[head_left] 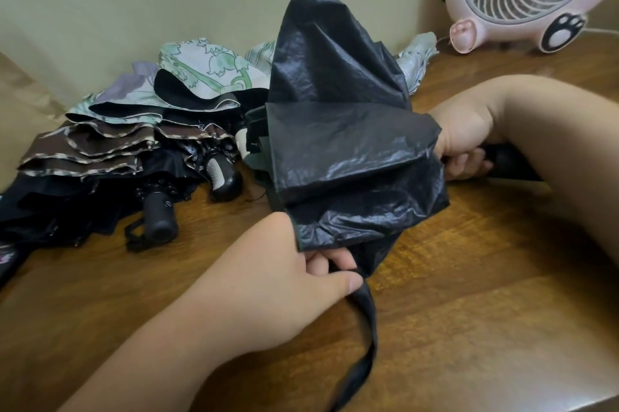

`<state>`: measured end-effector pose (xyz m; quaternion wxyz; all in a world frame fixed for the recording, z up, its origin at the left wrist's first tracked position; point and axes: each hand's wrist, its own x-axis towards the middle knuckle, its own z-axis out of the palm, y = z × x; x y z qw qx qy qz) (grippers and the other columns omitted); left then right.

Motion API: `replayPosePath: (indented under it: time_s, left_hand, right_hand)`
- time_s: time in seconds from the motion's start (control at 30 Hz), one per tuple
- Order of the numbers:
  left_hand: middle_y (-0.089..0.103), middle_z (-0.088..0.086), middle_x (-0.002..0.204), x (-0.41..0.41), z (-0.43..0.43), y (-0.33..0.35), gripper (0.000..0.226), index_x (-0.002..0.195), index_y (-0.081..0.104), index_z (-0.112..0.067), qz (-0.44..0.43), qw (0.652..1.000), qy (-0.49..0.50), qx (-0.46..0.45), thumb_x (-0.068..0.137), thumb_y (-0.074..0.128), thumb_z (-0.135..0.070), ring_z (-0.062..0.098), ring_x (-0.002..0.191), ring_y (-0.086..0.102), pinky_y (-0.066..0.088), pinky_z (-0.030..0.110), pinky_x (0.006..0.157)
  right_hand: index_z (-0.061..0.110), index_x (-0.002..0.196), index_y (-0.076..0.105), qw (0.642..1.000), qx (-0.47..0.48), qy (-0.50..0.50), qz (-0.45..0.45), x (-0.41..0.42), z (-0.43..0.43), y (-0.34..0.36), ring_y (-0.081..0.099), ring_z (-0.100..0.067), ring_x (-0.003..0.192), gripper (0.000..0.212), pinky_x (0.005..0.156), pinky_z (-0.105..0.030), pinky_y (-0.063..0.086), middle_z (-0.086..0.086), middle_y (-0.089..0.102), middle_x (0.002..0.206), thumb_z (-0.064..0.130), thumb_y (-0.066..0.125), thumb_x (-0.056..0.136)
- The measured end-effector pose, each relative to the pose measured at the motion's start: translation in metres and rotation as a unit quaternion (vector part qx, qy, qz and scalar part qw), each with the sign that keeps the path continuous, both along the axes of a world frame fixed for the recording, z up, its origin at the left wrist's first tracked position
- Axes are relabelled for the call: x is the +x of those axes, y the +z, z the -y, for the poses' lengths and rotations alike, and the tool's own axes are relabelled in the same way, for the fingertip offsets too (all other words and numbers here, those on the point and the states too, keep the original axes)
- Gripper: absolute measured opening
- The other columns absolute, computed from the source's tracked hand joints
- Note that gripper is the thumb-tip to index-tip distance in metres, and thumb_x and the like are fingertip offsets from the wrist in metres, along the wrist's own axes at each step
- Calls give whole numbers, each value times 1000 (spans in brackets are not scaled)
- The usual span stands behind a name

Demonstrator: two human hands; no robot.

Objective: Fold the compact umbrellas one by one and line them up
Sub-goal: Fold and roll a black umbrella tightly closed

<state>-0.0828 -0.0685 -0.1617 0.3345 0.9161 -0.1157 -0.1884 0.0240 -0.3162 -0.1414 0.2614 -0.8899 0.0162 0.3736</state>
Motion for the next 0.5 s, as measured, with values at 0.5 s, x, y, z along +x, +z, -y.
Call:
replayPosePath:
  time_s: [0.5]
  left_hand:
    - [62, 4, 51, 1, -7, 12, 47, 83, 71, -5, -10, 999, -29, -13, 95, 56, -48, 5, 40, 51, 41, 23, 58]
  right_hand:
    - [18, 27, 43, 979, -5, 159, -127, 10, 6, -2, 29, -5, 24, 32, 38, -14, 32, 5, 31, 34, 18, 50, 59]
